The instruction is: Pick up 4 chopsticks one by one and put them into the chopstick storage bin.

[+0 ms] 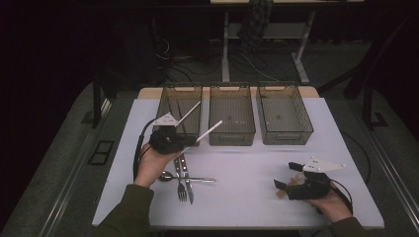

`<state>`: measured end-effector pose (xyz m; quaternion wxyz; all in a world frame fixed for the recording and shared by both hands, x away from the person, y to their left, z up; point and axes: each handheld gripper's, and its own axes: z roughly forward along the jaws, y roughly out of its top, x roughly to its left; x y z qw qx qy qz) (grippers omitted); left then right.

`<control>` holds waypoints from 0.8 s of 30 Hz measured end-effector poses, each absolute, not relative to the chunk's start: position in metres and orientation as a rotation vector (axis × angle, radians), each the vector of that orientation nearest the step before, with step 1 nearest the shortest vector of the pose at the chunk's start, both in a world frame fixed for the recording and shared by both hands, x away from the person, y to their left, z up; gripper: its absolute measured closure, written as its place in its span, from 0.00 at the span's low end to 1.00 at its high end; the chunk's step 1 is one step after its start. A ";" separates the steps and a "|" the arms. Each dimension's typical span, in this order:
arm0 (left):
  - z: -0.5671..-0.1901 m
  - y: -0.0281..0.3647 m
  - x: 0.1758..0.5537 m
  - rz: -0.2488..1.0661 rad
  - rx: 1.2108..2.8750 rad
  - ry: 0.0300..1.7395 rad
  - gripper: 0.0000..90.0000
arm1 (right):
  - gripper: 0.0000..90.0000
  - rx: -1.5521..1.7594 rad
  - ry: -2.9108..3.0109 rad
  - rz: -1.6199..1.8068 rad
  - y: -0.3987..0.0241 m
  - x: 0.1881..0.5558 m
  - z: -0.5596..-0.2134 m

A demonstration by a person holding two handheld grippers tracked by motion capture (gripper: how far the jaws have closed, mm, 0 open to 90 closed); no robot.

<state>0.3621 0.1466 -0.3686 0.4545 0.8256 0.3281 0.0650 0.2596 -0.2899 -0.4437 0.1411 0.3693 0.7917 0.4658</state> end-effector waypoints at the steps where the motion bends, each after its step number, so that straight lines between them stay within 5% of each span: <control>1: -0.368 0.147 0.365 0.166 2.039 0.812 0.93 | 0.13 1.067 2.286 1.344 -0.290 0.260 -0.444; 24: -0.350 0.159 0.420 0.237 2.002 0.946 0.93 | 0.13 1.069 2.286 1.346 -0.290 0.259 -0.444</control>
